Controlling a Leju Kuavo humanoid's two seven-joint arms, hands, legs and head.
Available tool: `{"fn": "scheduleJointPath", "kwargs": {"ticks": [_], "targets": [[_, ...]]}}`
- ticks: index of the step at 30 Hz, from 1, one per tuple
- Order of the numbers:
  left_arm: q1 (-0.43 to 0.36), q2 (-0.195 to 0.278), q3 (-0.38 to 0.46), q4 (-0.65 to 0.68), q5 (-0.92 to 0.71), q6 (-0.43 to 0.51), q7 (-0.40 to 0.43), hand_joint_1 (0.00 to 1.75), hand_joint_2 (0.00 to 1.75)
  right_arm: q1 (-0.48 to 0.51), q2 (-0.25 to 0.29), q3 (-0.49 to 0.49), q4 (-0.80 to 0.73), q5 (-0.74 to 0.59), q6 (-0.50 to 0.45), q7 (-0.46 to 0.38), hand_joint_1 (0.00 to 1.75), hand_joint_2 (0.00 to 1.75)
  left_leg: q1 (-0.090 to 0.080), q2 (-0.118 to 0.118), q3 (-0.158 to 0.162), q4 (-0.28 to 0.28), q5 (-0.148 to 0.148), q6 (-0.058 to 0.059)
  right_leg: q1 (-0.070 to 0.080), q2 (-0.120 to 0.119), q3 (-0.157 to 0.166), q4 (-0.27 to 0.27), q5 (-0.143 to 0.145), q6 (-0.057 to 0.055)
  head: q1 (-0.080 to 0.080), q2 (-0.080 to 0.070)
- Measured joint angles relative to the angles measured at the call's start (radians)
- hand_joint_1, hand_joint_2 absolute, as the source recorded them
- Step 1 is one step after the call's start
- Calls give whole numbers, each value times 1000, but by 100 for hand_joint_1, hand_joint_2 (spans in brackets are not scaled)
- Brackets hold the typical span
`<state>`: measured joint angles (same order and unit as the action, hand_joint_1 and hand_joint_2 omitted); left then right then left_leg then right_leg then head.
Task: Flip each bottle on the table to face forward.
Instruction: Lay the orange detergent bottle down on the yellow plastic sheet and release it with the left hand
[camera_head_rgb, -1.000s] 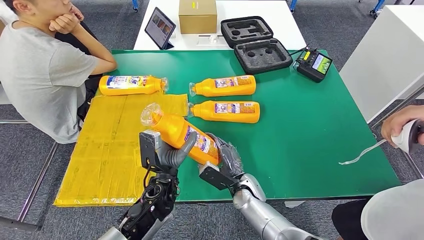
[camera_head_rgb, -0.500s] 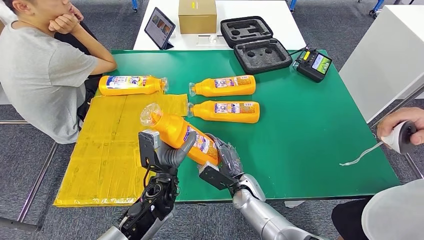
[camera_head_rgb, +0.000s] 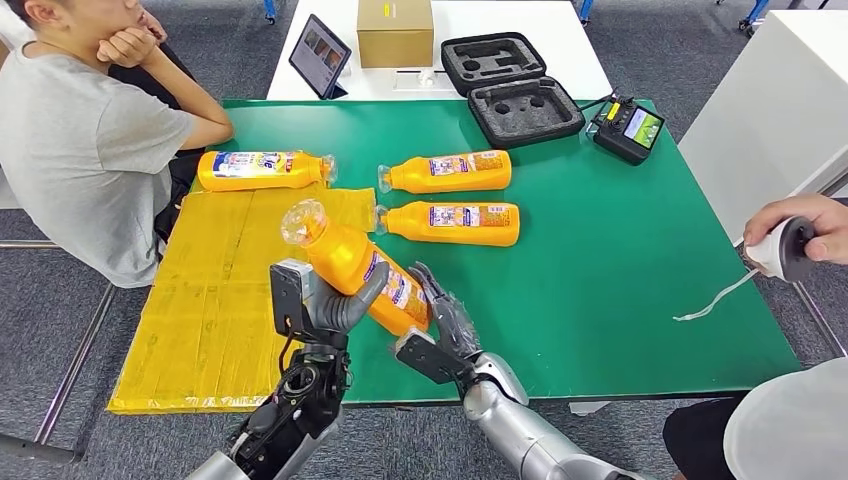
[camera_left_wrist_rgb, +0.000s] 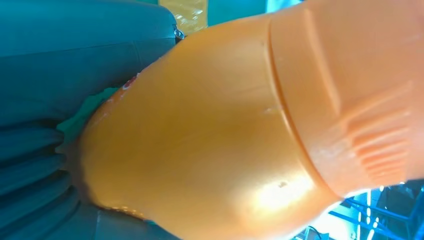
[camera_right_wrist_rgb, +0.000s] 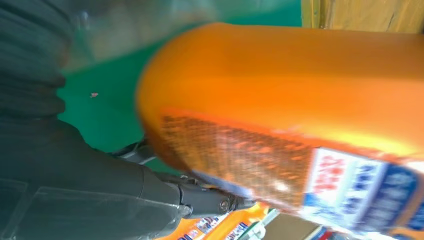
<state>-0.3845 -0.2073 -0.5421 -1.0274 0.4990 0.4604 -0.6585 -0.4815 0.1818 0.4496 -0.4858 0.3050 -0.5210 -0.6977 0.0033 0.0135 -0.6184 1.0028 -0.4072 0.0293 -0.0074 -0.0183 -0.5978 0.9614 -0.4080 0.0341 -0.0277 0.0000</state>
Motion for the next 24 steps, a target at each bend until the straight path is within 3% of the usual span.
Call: {"fn": "scheduleJointPath", "kwargs": {"ticks": [11,20,22,24], "targets": [[0,67,2,-28,-151,94,-32,175,175,0,-9,-4,6,-23,27,0,0,175,0,0,0,0,0,0,0,0,0,0,0,0,0,0],[0,80,3,-30,-156,97,-32,175,175,0,-10,-7,6,-24,28,0,0,175,0,0,0,0,0,0,0,0,0,0,0,0,0,0],[-1,95,6,-31,-224,142,-34,175,175,0,-11,-7,6,-32,46,0,0,175,0,0,0,0,0,0,0,0,0,0,0,0,0,0],[0,112,27,-33,-414,207,-37,175,175,0,-11,-7,6,-43,72,0,0,175,0,0,0,0,0,0,0,0,0,0,0,0,0,0]]}}
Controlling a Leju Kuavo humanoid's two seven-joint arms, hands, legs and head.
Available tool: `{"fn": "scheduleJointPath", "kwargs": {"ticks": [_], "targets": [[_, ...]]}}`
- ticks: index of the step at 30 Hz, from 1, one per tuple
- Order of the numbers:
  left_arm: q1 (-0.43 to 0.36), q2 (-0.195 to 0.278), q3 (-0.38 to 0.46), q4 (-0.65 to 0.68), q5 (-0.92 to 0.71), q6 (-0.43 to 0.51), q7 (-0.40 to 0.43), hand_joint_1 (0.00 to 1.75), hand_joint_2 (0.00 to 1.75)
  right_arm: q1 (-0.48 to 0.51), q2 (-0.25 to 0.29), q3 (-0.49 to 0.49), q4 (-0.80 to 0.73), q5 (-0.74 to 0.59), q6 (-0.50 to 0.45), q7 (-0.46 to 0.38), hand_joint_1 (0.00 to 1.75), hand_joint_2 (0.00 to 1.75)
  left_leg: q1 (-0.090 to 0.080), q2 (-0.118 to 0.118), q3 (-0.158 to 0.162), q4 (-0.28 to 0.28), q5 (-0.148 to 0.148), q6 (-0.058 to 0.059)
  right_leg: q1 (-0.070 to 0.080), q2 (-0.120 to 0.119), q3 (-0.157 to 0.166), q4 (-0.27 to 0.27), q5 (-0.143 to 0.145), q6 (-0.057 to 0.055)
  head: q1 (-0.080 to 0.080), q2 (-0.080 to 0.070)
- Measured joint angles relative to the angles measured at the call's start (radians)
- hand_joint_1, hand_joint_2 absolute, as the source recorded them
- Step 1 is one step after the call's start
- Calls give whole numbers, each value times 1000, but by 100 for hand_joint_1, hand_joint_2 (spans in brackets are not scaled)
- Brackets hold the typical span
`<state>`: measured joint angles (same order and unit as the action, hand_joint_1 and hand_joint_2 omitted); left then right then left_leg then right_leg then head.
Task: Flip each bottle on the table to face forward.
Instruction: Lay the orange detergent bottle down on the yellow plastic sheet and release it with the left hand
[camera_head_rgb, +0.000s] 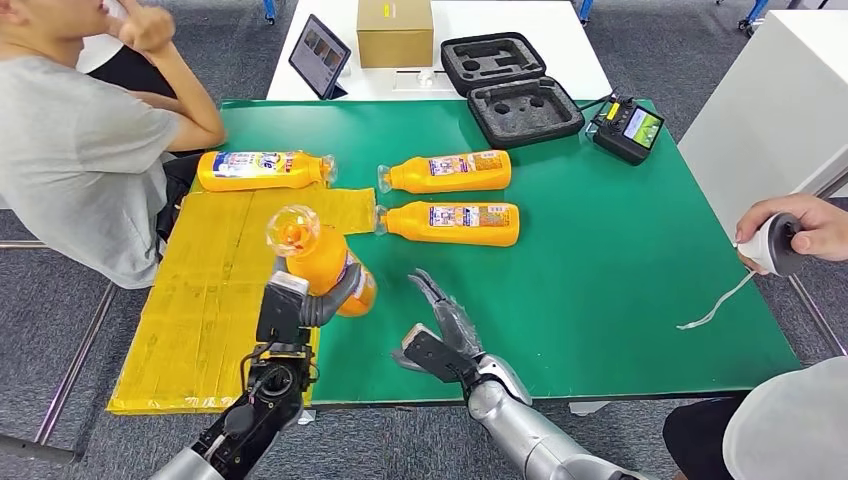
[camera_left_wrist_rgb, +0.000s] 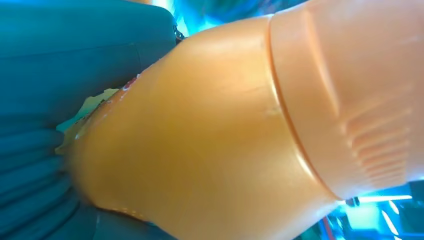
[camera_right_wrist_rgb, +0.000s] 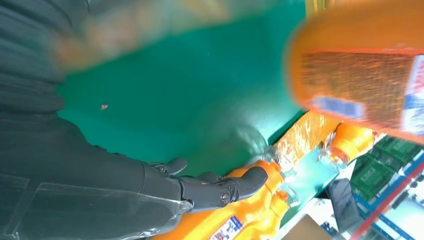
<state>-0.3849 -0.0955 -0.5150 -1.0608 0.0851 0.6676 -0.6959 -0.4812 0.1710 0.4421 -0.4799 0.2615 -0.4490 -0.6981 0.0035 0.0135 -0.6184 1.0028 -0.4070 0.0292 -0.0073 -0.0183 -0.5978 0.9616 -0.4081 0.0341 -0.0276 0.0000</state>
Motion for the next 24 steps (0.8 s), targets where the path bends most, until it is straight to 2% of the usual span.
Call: {"fn": "scheduleJointPath", "kwargs": {"ticks": [4,9,12,17,24], "targets": [[15,-2,134,-32,-479,27,-4,175,175,0,3,0,0,-13,23,0,0,175,0,0,0,0,0,0,0,1,0,0,0,0,0,0],[42,-42,338,-106,-840,30,-5,175,175,0,12,0,0,-21,41,0,0,175,0,0,0,0,0,0,0,1,0,0,0,0,0,0],[52,-62,421,-138,-916,31,-5,175,175,0,17,0,0,-24,45,0,0,175,0,0,0,0,0,0,0,1,0,0,0,0,0,0],[67,-88,501,-176,-993,31,-4,175,175,0,24,0,0,-29,51,0,0,175,0,0,0,0,0,0,0,1,0,0,0,0,0,0],[72,-136,613,-234,-1245,31,-4,175,175,0,35,0,0,-37,61,0,0,175,0,0,0,0,0,0,0,1,0,0,0,0,0,0]]}}
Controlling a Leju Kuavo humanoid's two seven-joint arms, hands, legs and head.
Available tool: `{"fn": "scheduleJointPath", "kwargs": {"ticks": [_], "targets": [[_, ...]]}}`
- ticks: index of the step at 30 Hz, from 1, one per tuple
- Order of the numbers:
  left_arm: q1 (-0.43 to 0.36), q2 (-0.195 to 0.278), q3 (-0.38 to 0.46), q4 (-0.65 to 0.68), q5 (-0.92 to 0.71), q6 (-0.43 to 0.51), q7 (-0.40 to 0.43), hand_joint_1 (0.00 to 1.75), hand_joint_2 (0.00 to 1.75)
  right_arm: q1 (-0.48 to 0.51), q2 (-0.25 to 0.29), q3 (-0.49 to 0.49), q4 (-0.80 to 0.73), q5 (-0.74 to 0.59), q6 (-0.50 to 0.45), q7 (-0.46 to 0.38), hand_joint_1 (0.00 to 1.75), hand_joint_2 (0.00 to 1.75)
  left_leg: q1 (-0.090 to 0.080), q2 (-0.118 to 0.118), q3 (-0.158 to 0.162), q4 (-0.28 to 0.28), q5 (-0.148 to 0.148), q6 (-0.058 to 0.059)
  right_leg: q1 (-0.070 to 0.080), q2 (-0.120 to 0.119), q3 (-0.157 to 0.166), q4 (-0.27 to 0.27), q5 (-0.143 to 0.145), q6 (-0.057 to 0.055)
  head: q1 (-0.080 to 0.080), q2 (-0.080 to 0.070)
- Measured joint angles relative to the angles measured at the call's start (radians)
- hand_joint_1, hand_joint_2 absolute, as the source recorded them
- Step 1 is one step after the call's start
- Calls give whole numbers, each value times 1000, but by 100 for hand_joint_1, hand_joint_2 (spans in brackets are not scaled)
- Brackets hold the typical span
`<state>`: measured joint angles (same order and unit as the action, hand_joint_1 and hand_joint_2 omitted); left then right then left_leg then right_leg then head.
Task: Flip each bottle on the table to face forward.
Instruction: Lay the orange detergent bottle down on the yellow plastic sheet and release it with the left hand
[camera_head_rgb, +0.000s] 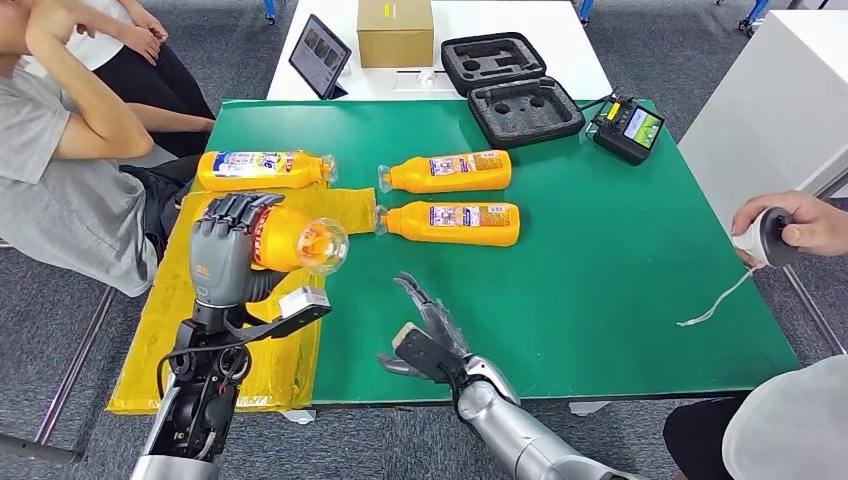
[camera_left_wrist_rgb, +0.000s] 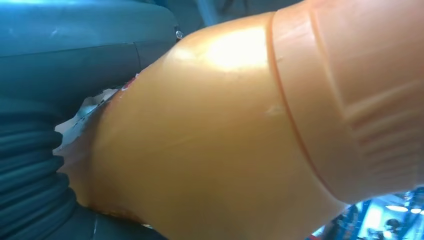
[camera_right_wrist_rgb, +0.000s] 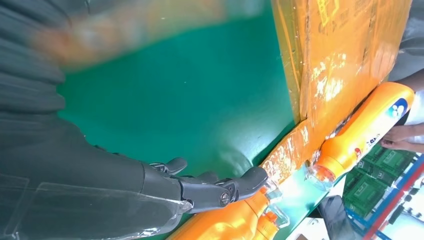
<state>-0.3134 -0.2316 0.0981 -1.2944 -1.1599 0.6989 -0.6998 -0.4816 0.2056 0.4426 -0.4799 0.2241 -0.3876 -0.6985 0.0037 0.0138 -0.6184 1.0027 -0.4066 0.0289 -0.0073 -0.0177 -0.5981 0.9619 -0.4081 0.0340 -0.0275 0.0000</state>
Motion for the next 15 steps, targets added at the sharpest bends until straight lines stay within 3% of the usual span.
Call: {"fn": "scheduleJointPath", "kwargs": {"ticks": [3,6,8,10,15], "targets": [[0,-18,52,-19,-187,0,38,175,175,0,5,0,1,-3,1,0,0,175,0,0,0,0,0,0,0,0,0,0,0,0,0,0],[1,-6,43,-22,-335,0,246,175,175,0,9,0,3,-2,5,0,0,175,0,0,0,0,0,0,0,0,0,0,0,0,0,0],[-3,35,-25,-5,-370,0,462,175,175,0,11,0,5,-2,9,0,0,175,0,0,0,0,0,0,0,0,-1,0,0,0,0,0],[-14,85,-116,27,-373,0,611,175,175,0,13,0,7,-5,11,0,0,175,1,0,0,0,0,-1,1,-1,-1,0,0,0,0,0],[-37,149,-271,129,-374,0,721,175,175,-1,15,1,8,-35,11,0,0,175,0,0,0,0,1,-1,0,0,-1,0,0,0,0,0]]}}
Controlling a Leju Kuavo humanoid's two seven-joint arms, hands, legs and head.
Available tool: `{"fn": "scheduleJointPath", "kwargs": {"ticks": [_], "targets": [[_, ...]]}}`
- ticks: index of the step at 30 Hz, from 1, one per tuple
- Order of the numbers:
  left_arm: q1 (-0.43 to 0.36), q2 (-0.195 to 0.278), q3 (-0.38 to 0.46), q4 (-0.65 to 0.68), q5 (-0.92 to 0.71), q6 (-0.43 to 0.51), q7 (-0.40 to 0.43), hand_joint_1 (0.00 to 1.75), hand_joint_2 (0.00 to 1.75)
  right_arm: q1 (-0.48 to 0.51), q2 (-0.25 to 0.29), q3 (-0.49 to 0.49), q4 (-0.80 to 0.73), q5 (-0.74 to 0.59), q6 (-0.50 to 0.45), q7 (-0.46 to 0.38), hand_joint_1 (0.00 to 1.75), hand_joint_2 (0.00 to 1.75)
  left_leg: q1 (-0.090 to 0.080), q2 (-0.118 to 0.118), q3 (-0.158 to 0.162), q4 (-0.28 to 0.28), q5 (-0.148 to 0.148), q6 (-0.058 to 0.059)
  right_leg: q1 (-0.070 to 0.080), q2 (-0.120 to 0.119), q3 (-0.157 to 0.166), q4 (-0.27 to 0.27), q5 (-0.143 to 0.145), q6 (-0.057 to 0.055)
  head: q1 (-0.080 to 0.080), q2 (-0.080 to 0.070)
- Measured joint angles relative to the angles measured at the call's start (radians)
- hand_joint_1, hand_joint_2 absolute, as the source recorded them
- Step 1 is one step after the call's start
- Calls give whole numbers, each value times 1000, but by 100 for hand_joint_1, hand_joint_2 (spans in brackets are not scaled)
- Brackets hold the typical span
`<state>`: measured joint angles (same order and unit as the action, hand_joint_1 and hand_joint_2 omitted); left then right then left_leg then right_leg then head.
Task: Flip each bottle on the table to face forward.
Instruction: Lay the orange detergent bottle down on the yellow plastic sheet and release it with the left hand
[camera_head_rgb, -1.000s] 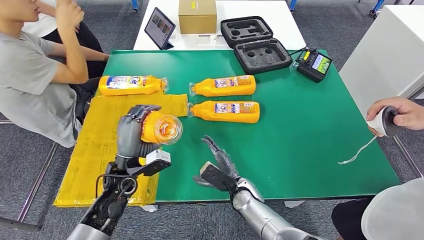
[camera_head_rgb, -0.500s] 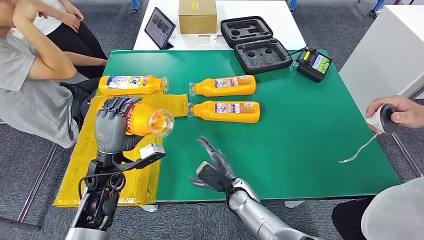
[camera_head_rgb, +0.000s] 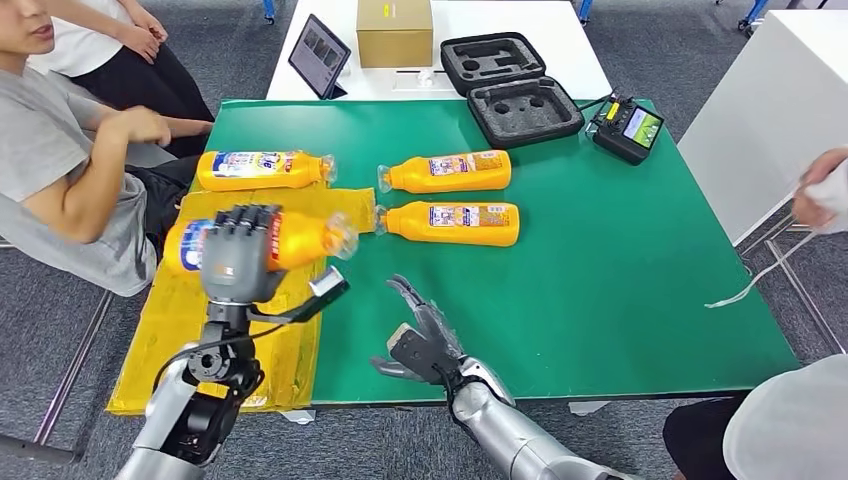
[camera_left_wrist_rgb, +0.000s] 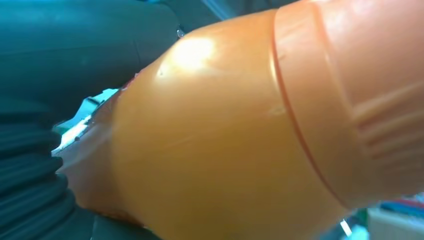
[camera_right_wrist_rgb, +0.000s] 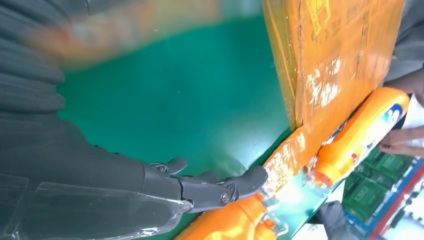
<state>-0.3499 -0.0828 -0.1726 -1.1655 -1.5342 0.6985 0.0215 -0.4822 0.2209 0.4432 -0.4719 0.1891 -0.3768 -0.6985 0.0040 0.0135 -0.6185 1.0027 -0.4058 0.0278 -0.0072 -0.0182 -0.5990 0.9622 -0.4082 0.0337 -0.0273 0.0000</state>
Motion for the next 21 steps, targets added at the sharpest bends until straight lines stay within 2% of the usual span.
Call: {"fn": "scheduleJointPath", "kwargs": {"ticks": [4,7,21], "targets": [[-42,11,-74,135,2,0,31,175,175,6,-1,0,-14,-28,0,0,0,175,0,0,0,0,0,0,0,0,0,0,0,0,0,0],[-69,12,-99,220,3,0,34,175,175,31,-8,0,-87,-44,-11,0,0,175,0,0,0,0,0,0,0,0,0,0,0,0,0,0],[-141,11,-117,392,9,1,54,175,175,135,-54,4,-404,-31,-94,-1,0,175,0,0,0,0,0,0,0,0,0,0,0,0,0,0]]}}
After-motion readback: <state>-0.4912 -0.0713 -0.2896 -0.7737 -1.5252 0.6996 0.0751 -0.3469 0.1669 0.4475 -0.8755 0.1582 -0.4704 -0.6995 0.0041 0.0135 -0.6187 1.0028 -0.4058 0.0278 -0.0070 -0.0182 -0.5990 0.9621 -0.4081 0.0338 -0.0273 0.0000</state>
